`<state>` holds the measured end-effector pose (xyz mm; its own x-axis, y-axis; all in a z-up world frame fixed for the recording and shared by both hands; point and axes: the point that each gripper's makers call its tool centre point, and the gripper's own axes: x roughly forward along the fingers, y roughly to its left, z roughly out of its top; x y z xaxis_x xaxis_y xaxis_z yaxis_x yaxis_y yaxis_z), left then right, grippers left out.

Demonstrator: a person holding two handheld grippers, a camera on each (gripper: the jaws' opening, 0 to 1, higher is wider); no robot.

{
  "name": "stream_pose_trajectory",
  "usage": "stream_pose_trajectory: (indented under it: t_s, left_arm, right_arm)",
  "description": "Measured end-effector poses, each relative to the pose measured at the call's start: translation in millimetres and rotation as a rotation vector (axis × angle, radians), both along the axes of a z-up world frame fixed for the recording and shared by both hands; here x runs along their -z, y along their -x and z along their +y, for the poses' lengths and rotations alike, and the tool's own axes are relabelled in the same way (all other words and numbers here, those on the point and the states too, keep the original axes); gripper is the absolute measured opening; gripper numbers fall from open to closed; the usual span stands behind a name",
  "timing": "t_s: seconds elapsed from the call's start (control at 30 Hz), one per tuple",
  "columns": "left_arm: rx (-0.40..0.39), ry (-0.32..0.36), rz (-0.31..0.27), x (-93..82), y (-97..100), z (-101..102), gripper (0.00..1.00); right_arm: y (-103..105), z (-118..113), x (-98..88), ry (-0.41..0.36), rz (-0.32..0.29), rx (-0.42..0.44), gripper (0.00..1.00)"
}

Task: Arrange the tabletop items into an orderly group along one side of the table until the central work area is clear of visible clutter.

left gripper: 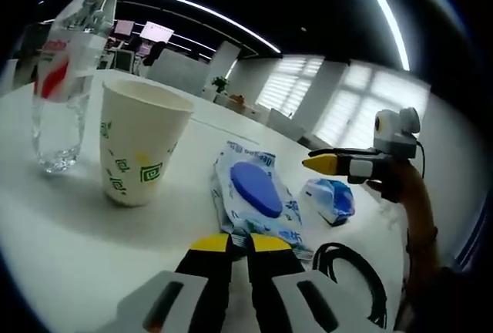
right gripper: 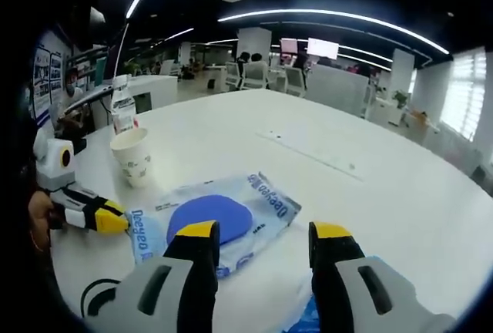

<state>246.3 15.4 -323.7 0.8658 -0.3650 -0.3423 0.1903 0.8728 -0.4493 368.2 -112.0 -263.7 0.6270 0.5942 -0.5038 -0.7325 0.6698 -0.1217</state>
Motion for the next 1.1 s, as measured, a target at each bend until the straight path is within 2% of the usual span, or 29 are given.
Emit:
stream_pose_trajectory:
  t_s: [0.47,0.7,1.1]
  left_arm:
    - [0.014,0.002,0.007,-0.5,-0.1,-0.8,0.05]
    - [0.017,-0.002,0.009,-0.4,0.8,-1.3,0.05]
    - [0.028,-0.007,0.015,0.4,1.7,-1.3,0.05]
  right_arm:
    - [-8.6,0.8,2.7,0.013,0.006,0.002,0.46]
    - [-8.0,0.9,9.7,0.01,0.018,0.013,0.46]
    - [-22.3,-0.3,18.5,0.002,0.042,0.027,0.46]
